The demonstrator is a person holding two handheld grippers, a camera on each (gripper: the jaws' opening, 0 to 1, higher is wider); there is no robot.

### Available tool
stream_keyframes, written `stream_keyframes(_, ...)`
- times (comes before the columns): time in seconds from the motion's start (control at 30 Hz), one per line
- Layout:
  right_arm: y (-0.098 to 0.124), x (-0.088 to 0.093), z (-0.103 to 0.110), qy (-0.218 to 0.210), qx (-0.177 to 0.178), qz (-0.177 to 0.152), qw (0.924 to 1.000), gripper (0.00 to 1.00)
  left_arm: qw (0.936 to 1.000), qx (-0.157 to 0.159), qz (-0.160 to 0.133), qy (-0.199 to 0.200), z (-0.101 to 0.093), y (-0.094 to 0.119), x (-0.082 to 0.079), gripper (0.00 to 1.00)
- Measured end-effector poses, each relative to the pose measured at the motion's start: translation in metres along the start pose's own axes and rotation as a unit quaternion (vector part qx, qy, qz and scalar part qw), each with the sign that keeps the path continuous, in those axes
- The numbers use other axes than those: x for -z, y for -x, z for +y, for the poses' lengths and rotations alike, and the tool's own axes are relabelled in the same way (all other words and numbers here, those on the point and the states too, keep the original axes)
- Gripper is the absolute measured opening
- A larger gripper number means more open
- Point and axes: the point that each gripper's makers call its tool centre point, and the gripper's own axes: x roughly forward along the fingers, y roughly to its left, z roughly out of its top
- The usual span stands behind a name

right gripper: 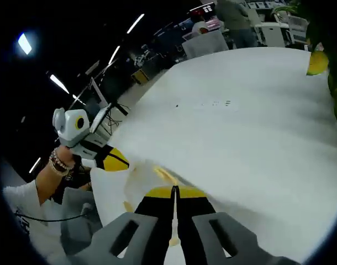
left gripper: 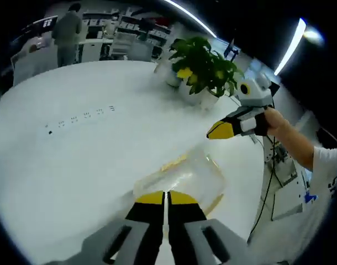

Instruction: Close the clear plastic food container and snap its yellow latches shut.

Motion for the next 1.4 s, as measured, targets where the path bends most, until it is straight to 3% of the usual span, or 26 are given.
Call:
stream_keyframes(0.13, -0.02, 0.006, 0.009, 0.008, -0.009, 0.021, 0.9997, 0.0, 0.9987, 0.044, -0.025, -0.009, -0.03, -0.01, -0.003, 0.0)
stream_keyframes(0.23, -0.038, 0.016, 0.019, 0.021, -0.022, 0.054, 0.9981, 0.0, 0.9981, 0.046, -0.028, -0.028, -0.041, -0.018, -0.001, 0.0)
stream_keyframes(0.33, -0.047, 0.016, 0.023, 0.032, -0.03, 0.071, 0.9966, 0.0, 0.9983, 0.042, -0.02, -0.035, -0.043, -0.025, 0.002, 0.0)
stream_keyframes(0.5, -0.052, 0.024, 0.027, 0.056, -0.02, 0.089, 0.9943, 0.0, 0.9978, 0.062, -0.009, -0.022, -0.05, -0.034, 0.007, 0.0)
stream_keyframes(0.83, -0.053, 0.021, 0.017, 0.063, 0.005, 0.082, 0.9946, 0.0, 0.9936, 0.058, 0.027, -0.093, -0.06, -0.039, 0.022, 0.0)
stream_keyframes(1.1, -0.051, 0.004, 0.006, 0.036, 0.021, 0.045, 0.9981, 0.0, 0.9936, 0.066, 0.029, -0.087, -0.065, -0.033, 0.028, 0.0)
stream_keyframes(1.2, -0.051, -0.001, -0.007, 0.033, 0.043, 0.031, 0.9981, 0.0, 0.9938, 0.068, 0.031, -0.082, -0.067, -0.031, 0.03, 0.0)
stream_keyframes(1.3, -0.054, -0.001, -0.014, 0.009, 0.045, 0.021, 0.9987, 0.0, 0.9926, 0.069, 0.042, -0.09, -0.069, -0.033, 0.039, 0.0)
stream_keyframes(1.4, -0.058, 0.004, -0.019, 0.004, 0.049, 0.026, 0.9985, 0.0, 0.9923, 0.073, 0.033, -0.094, -0.072, -0.032, 0.036, 0.0)
